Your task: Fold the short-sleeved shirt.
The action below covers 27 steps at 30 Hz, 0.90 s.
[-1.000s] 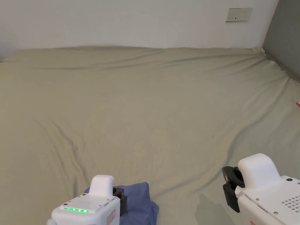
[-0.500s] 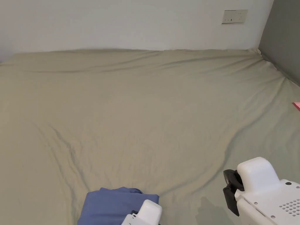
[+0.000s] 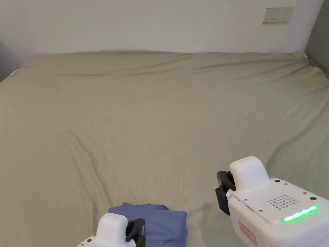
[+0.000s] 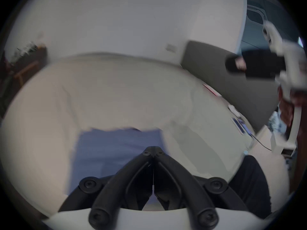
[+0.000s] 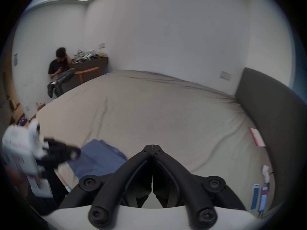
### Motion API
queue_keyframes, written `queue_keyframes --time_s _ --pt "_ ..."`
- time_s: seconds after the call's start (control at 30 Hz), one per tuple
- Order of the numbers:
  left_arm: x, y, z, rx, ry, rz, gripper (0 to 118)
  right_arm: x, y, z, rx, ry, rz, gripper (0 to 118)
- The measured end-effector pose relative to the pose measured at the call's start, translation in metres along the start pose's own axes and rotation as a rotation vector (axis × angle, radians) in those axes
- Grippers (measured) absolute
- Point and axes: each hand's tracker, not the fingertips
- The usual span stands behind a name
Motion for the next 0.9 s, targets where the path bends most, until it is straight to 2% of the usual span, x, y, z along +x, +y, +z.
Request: queue_keyframes --time_s 0.1,0.17,0.23,0.33,0.37,0.4,0.47,0.5,0.53,0.6,0.63,0.67,0.7,0.8,0.9 --pt "-0.042 0.011 0.012 0.035 0.086 0.03 0 -0.031 -0.018 -0.036 -0.075 0.084 0.044 1" --pt "-0.065 0.012 0.013 0.033 0.129 0.044 0 -0.054 -0.038 -0.065 -0.175 0.126 0.107 1" --pt "-0.084 0.009 0.012 0.02 0.164 0.071 0 -0.071 -0.061 -0.092 -0.286 0.175 0.119 1" --pt "-0.104 0.002 0.008 -0.023 0.134 0.157 0 -0.088 -0.094 -0.122 -0.457 0.266 0.131 1" --pt "-0.11 0.0 0.005 -0.046 0.108 0.188 0 -0.092 -0.104 -0.128 -0.496 0.267 0.144 1" --pt "-0.117 -0.002 0.002 -0.077 0.081 0.217 6 -0.095 -0.112 -0.133 -0.529 0.256 0.166 1" --pt "-0.128 -0.006 -0.005 -0.12 0.027 0.289 34 -0.093 -0.111 -0.127 -0.452 0.246 0.168 1" --pt "-0.134 -0.007 -0.011 -0.167 0.029 0.321 53 -0.091 -0.108 -0.126 -0.473 0.251 0.154 1" --pt "-0.141 -0.008 -0.017 -0.204 -0.009 0.352 53 -0.09 -0.107 -0.127 -0.481 0.256 0.145 1" --pt "-0.155 -0.01 -0.028 -0.269 -0.15 0.431 68 -0.089 -0.108 -0.128 -0.485 0.264 0.149 1" --pt "-0.16 -0.012 -0.036 -0.295 -0.216 0.478 99 -0.089 -0.108 -0.129 -0.487 0.268 0.152 1" --pt "-0.166 -0.015 -0.045 -0.319 -0.289 0.534 115 -0.088 -0.107 -0.129 -0.489 0.271 0.151 1" --pt "-0.175 -0.02 -0.054 -0.32 -0.327 0.604 118 -0.088 -0.107 -0.129 -0.492 0.273 0.147 1" --pt "-0.197 -0.032 -0.086 -0.411 -0.424 0.79 118 -0.087 -0.109 -0.131 -0.492 0.277 0.147 1" --pt "-0.182 -0.04 -0.105 -0.471 -0.522 0.934 117 -0.087 -0.109 -0.131 -0.492 0.28 0.141 1"
